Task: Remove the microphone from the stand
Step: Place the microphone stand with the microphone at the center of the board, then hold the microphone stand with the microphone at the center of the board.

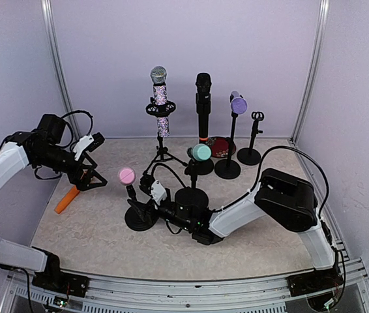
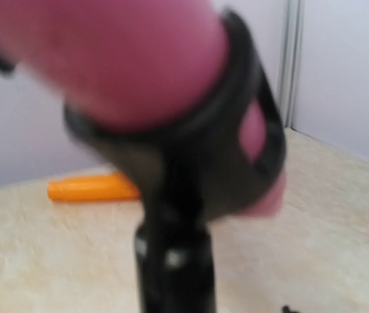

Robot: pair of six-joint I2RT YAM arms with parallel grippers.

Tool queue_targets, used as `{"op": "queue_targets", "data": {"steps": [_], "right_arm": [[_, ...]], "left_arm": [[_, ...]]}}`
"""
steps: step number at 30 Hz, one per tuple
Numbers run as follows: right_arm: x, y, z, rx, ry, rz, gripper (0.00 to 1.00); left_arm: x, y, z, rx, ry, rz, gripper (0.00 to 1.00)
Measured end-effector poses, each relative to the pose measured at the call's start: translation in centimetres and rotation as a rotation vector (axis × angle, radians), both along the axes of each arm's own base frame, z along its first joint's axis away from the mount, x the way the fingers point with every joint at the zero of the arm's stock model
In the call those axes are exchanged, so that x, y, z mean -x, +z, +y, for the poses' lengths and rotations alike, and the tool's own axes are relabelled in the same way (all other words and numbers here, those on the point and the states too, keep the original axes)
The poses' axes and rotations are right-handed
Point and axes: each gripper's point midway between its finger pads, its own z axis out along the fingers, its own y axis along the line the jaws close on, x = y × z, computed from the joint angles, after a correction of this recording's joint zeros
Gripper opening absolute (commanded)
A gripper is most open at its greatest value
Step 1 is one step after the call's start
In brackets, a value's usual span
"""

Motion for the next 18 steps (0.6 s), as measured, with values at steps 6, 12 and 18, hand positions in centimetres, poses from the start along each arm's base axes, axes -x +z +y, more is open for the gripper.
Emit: {"op": "queue_targets", "data": {"steps": [6, 12, 18], "right_arm": [[0.6, 0.8, -2.7, 0.021, -0.032, 0.006, 0.82], [1.4, 6.9, -4.7, -0.054, -0.066, -0.085, 0.84], [3.9, 12.1, -2.7, -0.102, -0.045, -0.218, 0.84]], "left_arm": [[0.6, 0.6, -1.7, 0.014, -0.082, -0.019, 0.99], [0.4, -0.1, -2.5, 0.059, -0.081, -0.011, 0.99], [0.8, -2.9, -3.0, 0.126, -0.027, 0.077, 0.98]]}}
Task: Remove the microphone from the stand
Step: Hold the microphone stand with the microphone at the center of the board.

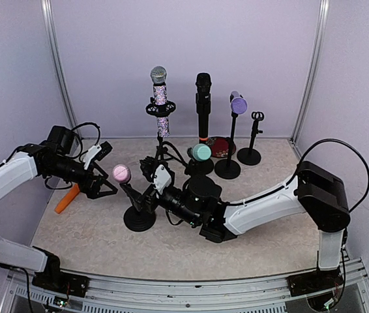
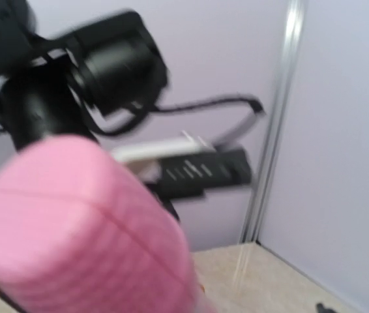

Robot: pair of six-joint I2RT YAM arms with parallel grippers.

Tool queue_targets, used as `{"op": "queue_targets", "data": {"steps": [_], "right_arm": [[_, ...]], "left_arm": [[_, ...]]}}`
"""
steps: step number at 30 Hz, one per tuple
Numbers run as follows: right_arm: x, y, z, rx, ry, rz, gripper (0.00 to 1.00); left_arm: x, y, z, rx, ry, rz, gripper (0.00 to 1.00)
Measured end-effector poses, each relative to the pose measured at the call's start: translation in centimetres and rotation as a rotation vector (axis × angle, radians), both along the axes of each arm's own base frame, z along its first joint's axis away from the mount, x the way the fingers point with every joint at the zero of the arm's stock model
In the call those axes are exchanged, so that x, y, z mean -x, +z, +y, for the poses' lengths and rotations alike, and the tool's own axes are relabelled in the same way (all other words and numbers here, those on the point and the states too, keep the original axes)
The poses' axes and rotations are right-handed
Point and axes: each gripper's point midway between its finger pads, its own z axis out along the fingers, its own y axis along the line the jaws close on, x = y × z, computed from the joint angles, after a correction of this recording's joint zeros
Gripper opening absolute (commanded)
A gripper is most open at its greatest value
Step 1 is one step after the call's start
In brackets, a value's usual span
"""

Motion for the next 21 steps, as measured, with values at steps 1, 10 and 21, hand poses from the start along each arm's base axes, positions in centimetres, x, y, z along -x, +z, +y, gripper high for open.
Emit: {"op": "queue_targets", "data": {"steps": [1, 10, 21], "right_arm": [[0.2, 0.3, 0.4, 0.008, 0.001, -0.014, 0.83], [1.1, 1.2, 2.3, 0.053, 0.007, -0.082, 0.78], [1.1, 0.3, 3.4, 0.105, -0.009, -0.122, 0.71]], "left_arm": [[0.0, -0.2, -0.1, 0.008, 0.007, 0.007, 0.96], [-1.3, -2.2, -1.1, 0.094, 0.069, 0.039, 0.79], [-1.1, -3.9, -4.2, 0.159, 0.017, 0.087, 0.62]]}}
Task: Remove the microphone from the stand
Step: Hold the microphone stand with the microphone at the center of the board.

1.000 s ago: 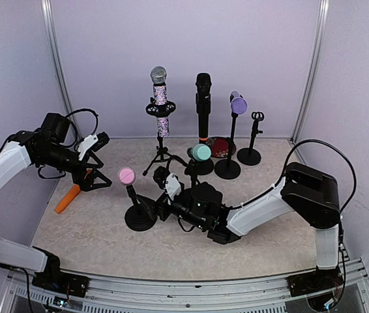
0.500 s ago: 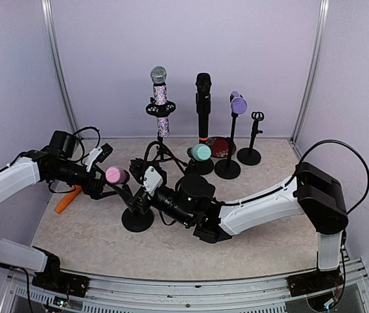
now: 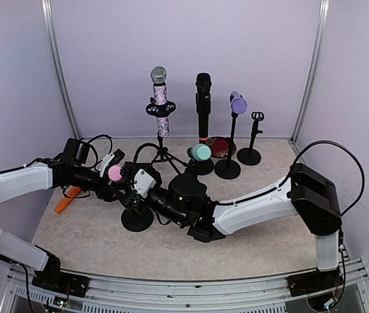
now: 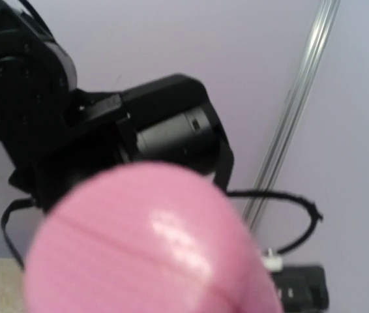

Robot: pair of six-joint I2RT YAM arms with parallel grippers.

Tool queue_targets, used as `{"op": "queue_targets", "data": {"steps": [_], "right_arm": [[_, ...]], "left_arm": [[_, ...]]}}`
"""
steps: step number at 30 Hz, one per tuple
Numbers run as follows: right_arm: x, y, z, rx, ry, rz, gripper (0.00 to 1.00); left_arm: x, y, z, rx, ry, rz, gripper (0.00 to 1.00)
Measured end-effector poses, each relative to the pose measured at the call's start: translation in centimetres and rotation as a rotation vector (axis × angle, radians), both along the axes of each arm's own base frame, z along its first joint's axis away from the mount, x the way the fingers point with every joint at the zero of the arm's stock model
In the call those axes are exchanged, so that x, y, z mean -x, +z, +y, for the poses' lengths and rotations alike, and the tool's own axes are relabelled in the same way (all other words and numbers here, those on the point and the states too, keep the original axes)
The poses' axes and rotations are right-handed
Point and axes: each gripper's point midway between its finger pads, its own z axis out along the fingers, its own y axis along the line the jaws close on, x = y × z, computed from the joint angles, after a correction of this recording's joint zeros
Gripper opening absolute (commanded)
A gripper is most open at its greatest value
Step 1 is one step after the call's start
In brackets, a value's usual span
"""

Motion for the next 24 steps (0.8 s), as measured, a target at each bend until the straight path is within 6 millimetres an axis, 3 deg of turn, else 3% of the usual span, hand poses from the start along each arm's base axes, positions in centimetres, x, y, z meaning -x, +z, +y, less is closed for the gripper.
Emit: {"op": "queue_targets", "data": {"steps": [4, 8, 15, 22, 24], "right_arm": [[-0.5, 0.6, 1.2, -0.021, -0.026, -0.014, 0.65], [-1.0, 0.6, 1.9, -0.027, -0.051, -0.025, 0.49], [-2.6, 0.7, 1.0, -0.021, -0.145, -0.060, 0.27], [-2.7, 0.5, 0.5, -0.012, -0.170, -0.091, 0.10], [-2.6, 0.5, 0.3, -0.008, -0.171, -0.099, 0.06]], "left_arm": [[-0.2, -0.2, -0.5, 0.022, -0.011, 0.007, 0.54], [-0.2, -0.6, -0.9, 0.044, -0.027, 0.013, 0.40], [-0.7, -0.4, -1.7, 0.091, -0.064, -0.015, 0.16], [-1.2, -0.5, -2.3, 0.111, -0.089, -0.042, 0.00], [-1.3, -0.6, -2.4, 0.112, -0.096, -0.050, 0.00]]}}
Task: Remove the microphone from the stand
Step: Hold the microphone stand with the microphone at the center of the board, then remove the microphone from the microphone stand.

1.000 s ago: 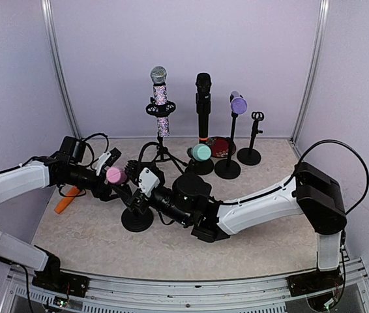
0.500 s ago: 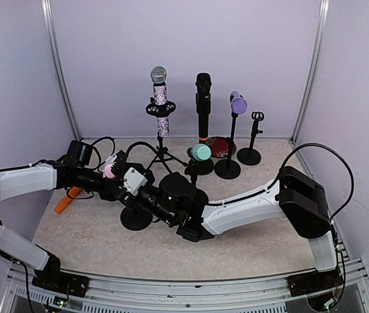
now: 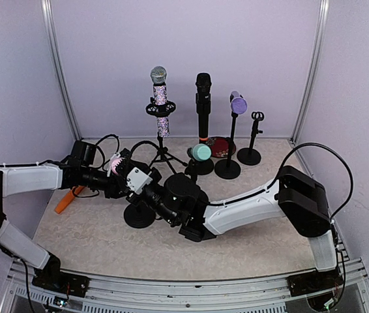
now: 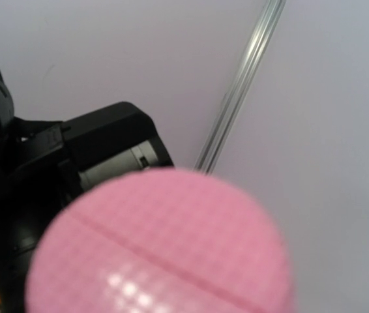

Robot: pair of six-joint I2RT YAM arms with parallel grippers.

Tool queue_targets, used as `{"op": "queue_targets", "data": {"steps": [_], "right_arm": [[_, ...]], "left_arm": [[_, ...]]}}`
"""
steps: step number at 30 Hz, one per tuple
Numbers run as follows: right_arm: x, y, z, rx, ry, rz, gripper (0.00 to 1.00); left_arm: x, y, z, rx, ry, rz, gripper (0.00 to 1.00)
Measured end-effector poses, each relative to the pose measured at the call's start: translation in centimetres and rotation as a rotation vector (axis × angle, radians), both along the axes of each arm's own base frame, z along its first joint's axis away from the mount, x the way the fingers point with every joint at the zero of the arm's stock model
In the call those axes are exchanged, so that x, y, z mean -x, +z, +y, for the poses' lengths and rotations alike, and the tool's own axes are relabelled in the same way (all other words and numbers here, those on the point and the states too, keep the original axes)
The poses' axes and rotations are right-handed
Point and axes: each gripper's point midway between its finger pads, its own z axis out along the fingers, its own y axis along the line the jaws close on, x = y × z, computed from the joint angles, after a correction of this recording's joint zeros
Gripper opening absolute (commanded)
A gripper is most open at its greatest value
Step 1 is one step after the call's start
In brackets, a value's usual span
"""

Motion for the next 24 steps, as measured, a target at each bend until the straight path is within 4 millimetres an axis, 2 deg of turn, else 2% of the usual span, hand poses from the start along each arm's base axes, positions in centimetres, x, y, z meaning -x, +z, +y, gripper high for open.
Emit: {"op": "queue_targets", "data": {"steps": [6, 24], "right_arm": [[0.4, -0.3, -0.7, 0.032, 0.000, -0.022, 0.00], [1.9, -1.2, -2.9, 0.160, -0.010, -0.070, 0.00]], "left_arm": [[-0.3, -0.2, -0.5, 0.004, -0.017, -0.023, 0.00], [-0.7, -0.4, -1.3, -0.016, 0.001, -0.072, 0.00]]}}
